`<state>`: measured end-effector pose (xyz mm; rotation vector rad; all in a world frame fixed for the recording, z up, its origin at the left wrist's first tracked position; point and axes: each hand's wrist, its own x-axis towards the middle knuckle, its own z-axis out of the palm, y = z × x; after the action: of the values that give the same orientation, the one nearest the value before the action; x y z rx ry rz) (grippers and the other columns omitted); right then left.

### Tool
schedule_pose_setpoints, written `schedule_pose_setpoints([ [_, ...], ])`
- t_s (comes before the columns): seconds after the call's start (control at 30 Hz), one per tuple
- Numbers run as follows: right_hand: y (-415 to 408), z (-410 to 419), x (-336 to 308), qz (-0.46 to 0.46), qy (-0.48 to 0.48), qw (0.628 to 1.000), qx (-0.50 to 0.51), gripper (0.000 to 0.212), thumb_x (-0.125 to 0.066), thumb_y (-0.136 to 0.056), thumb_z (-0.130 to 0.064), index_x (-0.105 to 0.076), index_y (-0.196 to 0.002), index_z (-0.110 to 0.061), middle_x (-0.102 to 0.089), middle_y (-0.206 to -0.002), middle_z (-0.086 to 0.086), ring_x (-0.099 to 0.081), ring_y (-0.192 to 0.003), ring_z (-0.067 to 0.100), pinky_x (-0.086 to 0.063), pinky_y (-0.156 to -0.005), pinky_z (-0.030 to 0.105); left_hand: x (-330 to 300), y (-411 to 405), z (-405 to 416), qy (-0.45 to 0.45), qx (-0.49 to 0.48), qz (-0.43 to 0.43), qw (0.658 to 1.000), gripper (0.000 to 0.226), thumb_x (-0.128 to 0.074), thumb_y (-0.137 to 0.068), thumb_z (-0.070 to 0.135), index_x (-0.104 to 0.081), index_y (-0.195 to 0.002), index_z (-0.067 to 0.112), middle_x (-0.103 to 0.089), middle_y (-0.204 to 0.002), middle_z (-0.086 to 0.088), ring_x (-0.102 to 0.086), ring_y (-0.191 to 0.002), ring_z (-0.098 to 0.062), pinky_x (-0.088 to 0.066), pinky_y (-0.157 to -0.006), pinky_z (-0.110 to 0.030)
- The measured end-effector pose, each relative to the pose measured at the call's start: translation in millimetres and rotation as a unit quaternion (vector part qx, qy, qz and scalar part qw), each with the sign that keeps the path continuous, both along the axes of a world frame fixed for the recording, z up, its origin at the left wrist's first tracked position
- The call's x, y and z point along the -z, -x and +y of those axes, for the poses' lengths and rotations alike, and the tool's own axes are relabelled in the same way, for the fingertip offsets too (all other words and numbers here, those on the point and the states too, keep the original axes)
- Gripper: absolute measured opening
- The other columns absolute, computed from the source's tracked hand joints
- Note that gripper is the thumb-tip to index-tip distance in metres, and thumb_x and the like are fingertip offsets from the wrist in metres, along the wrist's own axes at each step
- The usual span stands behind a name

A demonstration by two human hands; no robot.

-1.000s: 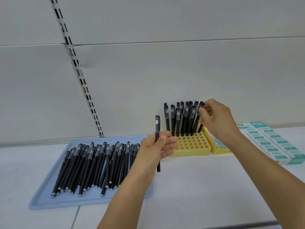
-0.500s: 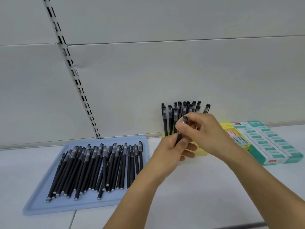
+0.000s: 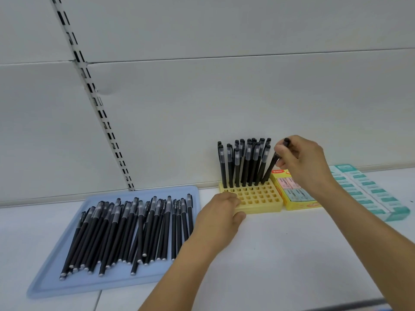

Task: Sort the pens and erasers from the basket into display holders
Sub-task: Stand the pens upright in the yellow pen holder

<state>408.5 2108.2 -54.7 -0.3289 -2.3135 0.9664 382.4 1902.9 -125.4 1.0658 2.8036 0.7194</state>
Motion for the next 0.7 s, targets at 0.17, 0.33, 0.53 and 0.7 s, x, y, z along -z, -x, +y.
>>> schedule_pose_setpoints([
  [0.17,7.3,-3.4,-2.3,-0.024,-0.019,1.000,0.000,0.014,-0.055,-0.096,-0.022,-0.062,-0.089,-0.013,-0.066,-0.075,0.002,-0.068,-0.063,0.013,-0.058,-0.074,0.044,2.2,-1.2,-0.7,0.000,-0.002,0.001,1.000,0.043,-0.049,-0.100,0.035,-0.049,-0.140,0.020,-0.039,-0.149,0.010,-0.036,-0.135,-0.007,-0.037,-0.106,-0.027],
  [0.33,20.1,-8.5,-9.4,-0.046,-0.076,0.996,0.029,0.020,-0.057,-0.094,-0.023,-0.064,-0.083,-0.007,-0.067,-0.065,0.005,-0.067,-0.059,0.015,-0.057,-0.072,0.044,1.3,-2.9,0.9,0.011,-0.001,0.007,1.000,0.045,-0.048,-0.100,0.036,-0.047,-0.142,0.018,-0.038,-0.151,0.008,-0.035,-0.137,-0.009,-0.037,-0.107,-0.029],
  [0.53,19.9,-14.7,3.8,-0.081,-0.040,0.996,0.018,0.021,-0.066,-0.090,-0.024,-0.065,-0.074,-0.010,-0.068,-0.062,0.004,-0.068,-0.058,0.015,-0.058,-0.072,0.045,-1.6,-5.3,-1.2,0.024,0.009,0.003,1.000,0.048,-0.049,-0.099,0.034,-0.044,-0.144,0.017,-0.035,-0.154,0.006,-0.033,-0.139,-0.012,-0.035,-0.109,-0.034],
  [0.7,8.6,-23.0,0.4,-0.092,-0.076,0.987,0.107,0.043,-0.067,-0.085,-0.047,-0.054,-0.106,-0.011,-0.062,-0.094,0.002,-0.058,-0.080,0.024,-0.048,-0.074,0.040,-10.9,-12.6,-19.2,-0.016,0.013,-0.007,1.000,0.050,-0.052,-0.098,0.035,-0.042,-0.145,0.019,-0.037,-0.151,0.004,-0.033,-0.138,-0.014,-0.032,-0.111,-0.031],
])
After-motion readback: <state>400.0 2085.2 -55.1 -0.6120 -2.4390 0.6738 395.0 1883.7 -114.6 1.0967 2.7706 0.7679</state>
